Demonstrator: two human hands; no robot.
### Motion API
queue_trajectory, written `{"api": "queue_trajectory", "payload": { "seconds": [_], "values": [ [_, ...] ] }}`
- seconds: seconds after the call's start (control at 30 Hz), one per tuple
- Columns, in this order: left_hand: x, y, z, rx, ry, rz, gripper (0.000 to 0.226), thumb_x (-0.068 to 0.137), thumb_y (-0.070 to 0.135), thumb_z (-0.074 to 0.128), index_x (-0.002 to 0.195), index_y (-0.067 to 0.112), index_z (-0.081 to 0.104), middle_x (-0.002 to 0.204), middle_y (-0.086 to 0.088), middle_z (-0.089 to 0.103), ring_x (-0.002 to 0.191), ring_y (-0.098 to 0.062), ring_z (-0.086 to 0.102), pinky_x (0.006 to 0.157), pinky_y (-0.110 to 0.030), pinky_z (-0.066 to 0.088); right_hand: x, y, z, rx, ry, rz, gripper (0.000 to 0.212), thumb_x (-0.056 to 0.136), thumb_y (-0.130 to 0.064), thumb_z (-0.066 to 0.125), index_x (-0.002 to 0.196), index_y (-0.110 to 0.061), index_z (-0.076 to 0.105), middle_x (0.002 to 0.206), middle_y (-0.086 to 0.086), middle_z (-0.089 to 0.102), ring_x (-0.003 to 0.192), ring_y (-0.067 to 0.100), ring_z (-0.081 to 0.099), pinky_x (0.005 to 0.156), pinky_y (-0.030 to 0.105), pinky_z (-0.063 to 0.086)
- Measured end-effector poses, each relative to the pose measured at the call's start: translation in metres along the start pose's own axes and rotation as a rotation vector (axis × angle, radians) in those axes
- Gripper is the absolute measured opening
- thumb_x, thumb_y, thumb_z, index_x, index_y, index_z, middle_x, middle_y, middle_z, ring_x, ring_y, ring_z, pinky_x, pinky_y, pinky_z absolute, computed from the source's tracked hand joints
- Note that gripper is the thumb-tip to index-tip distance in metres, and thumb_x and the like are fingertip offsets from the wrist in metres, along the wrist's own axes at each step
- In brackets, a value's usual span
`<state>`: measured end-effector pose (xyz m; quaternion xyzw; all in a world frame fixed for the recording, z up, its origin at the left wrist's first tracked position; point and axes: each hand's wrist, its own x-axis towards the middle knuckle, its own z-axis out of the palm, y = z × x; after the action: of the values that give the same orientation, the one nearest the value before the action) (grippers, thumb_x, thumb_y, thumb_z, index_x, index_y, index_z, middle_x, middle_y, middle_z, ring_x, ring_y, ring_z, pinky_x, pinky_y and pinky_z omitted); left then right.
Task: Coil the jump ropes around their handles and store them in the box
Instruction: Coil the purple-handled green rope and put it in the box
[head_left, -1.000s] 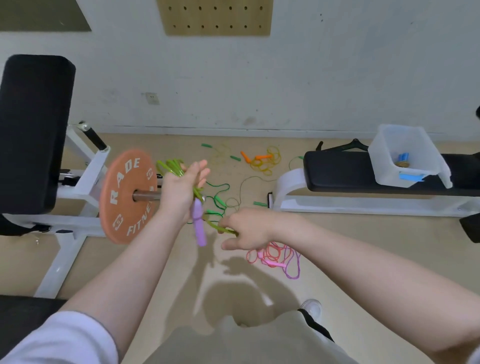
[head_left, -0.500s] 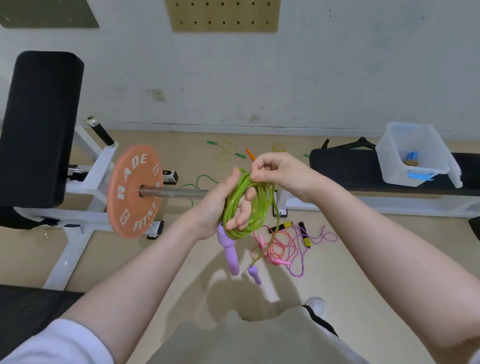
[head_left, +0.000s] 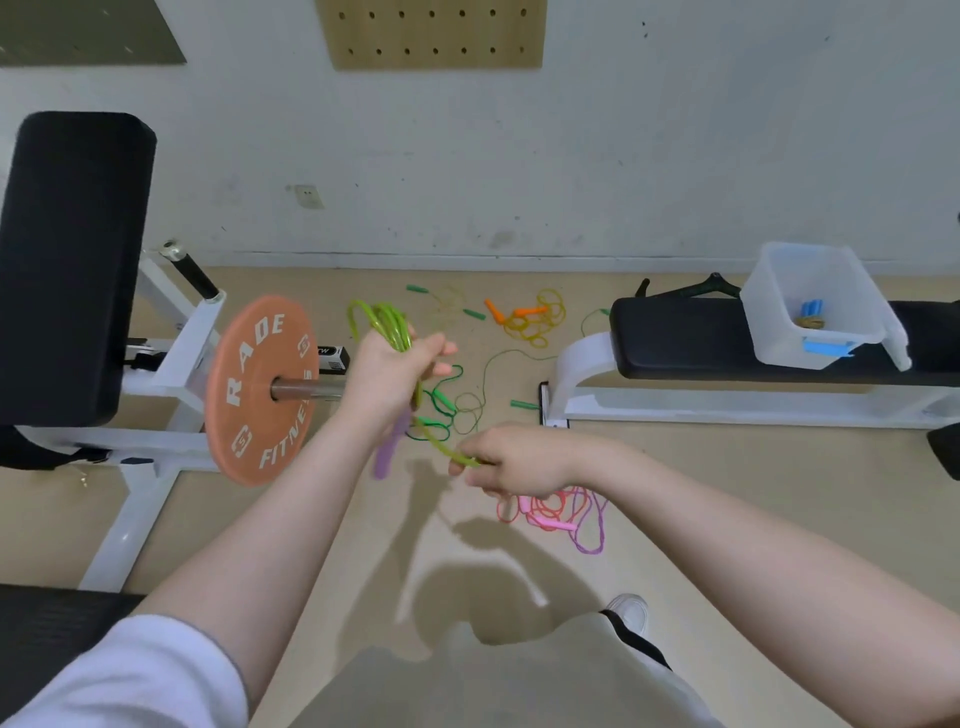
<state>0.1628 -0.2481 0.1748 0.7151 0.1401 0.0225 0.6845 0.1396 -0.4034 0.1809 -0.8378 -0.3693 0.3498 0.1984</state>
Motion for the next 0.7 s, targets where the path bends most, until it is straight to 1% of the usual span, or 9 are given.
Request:
{"api": "queue_trajectory", "payload": {
  "seconds": [0.03,0.1,0.17,0.23,0.33,0.43,0.53,0.63,0.7],
  "values": [
    [-0.001,-0.008,-0.003,0.196,-0.031,0.034,0.025,0.089,0.007,0.059,0.071,0.017,0.044,0.07,0.002,0.069,0.049,-0.005,0.061,0.06,-0.025,0.048,-0.003,-0.005,-0.007,-0.045,0.046,-0.05,0.021,0.096,-0.017,0.046,0.099,0.0,0.056,0.059,-0.003,0.042,0.062,0.023,0.051,0.053,0.024,0.032],
    [-0.009,-0.019,-0.004,0.425,-0.168,0.081,0.027,0.088,0.011,0.062,0.064,0.014,0.049,0.056,0.006,0.063,0.044,-0.003,0.056,0.052,-0.023,0.043,-0.007,-0.011,-0.025,-0.074,0.182,-0.091,0.019,0.092,-0.021,0.055,0.088,-0.004,0.062,0.054,-0.01,0.037,0.052,0.008,0.044,0.051,0.019,0.03],
    [-0.022,-0.02,0.0,0.359,-0.312,0.018,0.025,0.092,0.021,0.058,0.071,0.007,0.054,0.054,-0.002,0.059,0.041,-0.006,0.052,0.042,-0.017,0.039,-0.011,-0.009,-0.043,-0.027,0.359,-0.096,0.018,0.086,-0.023,0.064,0.08,-0.006,0.068,0.05,-0.014,0.041,0.05,-0.004,0.047,0.05,0.013,0.032],
    [-0.032,-0.016,0.006,0.223,-0.368,-0.119,0.04,0.097,0.037,0.042,0.077,0.004,0.054,0.051,-0.008,0.058,0.038,-0.012,0.052,0.037,-0.016,0.037,-0.013,-0.001,-0.058,0.058,0.516,-0.064,0.018,0.08,-0.027,0.071,0.069,-0.014,0.067,0.051,-0.014,0.045,0.051,-0.005,0.046,0.052,0.014,0.032],
    [-0.034,-0.01,0.011,-0.026,-0.484,-0.244,0.071,0.088,0.066,0.019,0.069,0.005,0.049,0.034,-0.007,0.047,0.029,-0.019,0.038,0.047,-0.026,0.034,-0.011,0.013,-0.065,0.304,0.653,-0.04,0.024,0.074,-0.023,0.076,0.058,-0.022,0.058,0.052,-0.011,0.046,0.047,0.001,0.039,0.051,0.016,0.028],
    [-0.039,-0.002,0.012,-0.135,-0.748,-0.232,0.077,0.076,0.079,0.032,0.073,0.003,0.046,0.028,-0.001,0.04,0.025,-0.013,0.033,0.045,-0.025,0.034,-0.008,0.022,-0.058,0.559,0.685,-0.049,0.022,0.078,-0.016,0.072,0.061,-0.018,0.059,0.043,-0.013,0.044,0.042,0.0,0.034,0.047,0.012,0.026],
    [-0.046,0.011,0.008,-0.304,-0.909,-0.204,0.066,0.06,0.062,0.074,0.076,0.005,0.044,0.029,0.006,0.038,0.021,-0.005,0.035,0.042,-0.019,0.041,-0.002,0.035,-0.049,0.746,0.71,-0.032,0.022,0.083,-0.014,0.066,0.063,-0.014,0.058,0.045,-0.013,0.04,0.044,0.0,0.03,0.045,0.013,0.025],
    [-0.046,0.021,0.006,-0.449,-0.888,-0.172,0.046,0.057,0.04,0.085,0.065,0.009,0.052,0.028,0.007,0.037,0.02,-0.005,0.034,0.041,-0.018,0.041,0.003,0.042,-0.038,0.877,0.655,0.005,0.024,0.086,-0.02,0.062,0.071,-0.002,0.056,0.06,0.006,0.041,0.052,0.012,0.031,0.047,0.023,0.023],
    [-0.042,0.026,0.008,-0.532,-0.781,-0.146,0.033,0.061,0.022,0.08,0.054,0.013,0.049,0.027,0.006,0.034,0.019,-0.006,0.032,0.04,-0.018,0.04,0.008,0.039,-0.026,0.935,0.639,0.017,0.02,0.089,-0.013,0.056,0.071,-0.004,0.059,0.062,0.005,0.041,0.056,0.011,0.03,0.049,0.023,0.02]
  ]
}}
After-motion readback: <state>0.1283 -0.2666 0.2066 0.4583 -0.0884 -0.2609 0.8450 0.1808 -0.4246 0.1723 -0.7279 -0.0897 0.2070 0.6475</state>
